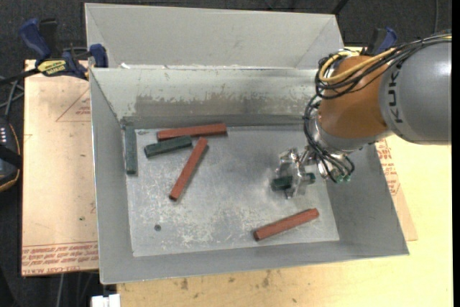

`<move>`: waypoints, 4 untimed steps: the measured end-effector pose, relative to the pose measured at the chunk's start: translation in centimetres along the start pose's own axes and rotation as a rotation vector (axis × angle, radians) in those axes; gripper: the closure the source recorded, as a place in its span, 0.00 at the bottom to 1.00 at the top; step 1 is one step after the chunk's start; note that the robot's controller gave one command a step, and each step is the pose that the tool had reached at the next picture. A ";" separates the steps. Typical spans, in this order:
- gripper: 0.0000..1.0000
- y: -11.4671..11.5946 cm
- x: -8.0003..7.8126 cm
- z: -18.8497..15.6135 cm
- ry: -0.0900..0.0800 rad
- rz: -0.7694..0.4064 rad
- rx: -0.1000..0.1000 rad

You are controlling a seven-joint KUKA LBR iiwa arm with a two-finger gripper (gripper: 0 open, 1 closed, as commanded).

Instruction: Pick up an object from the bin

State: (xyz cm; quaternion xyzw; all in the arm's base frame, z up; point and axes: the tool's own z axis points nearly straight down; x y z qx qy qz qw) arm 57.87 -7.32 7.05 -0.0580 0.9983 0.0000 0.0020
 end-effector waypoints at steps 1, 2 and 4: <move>1.00 0.0 0.0 0.0 0.000 0.000 0.000; 1.00 -3.9 -0.5 -12.4 0.000 0.005 0.000; 1.00 -4.2 0.2 -13.9 0.007 -0.070 -0.004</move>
Offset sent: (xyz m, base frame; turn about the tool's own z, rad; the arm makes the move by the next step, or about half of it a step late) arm 0.0076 -0.0381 0.1239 0.0021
